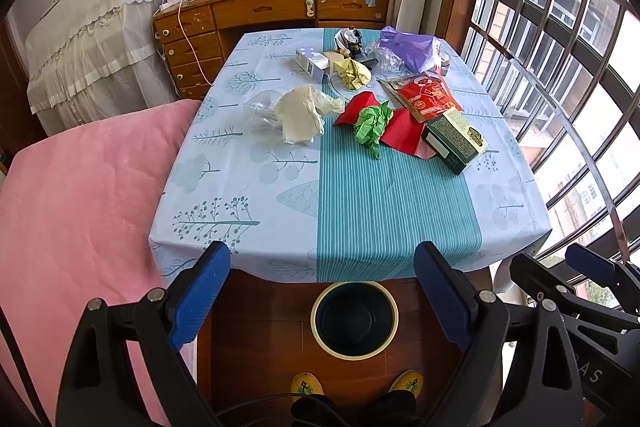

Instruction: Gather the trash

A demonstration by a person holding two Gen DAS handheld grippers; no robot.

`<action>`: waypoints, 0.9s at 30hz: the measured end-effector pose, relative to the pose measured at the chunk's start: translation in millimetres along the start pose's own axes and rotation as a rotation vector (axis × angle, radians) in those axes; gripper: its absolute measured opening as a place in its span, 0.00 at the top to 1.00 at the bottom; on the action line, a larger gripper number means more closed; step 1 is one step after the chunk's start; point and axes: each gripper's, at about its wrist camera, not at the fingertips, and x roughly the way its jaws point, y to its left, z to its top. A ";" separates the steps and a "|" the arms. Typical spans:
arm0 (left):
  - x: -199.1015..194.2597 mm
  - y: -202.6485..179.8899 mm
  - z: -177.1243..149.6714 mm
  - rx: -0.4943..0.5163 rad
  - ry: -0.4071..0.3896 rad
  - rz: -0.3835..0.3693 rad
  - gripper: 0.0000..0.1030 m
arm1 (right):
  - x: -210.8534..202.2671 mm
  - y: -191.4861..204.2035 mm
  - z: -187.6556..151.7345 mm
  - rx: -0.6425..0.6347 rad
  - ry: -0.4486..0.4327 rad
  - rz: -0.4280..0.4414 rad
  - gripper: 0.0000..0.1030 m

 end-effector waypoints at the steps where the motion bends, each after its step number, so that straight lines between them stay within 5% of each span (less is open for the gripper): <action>1: -0.1 -0.2 0.1 0.000 0.000 0.000 0.11 | -0.4 0.2 -0.5 -0.001 0.000 -0.001 0.29; 27: -0.9 -2.7 -4.4 0.008 -0.002 0.006 0.11 | -2.6 6.4 -10.7 0.009 -0.001 0.001 0.29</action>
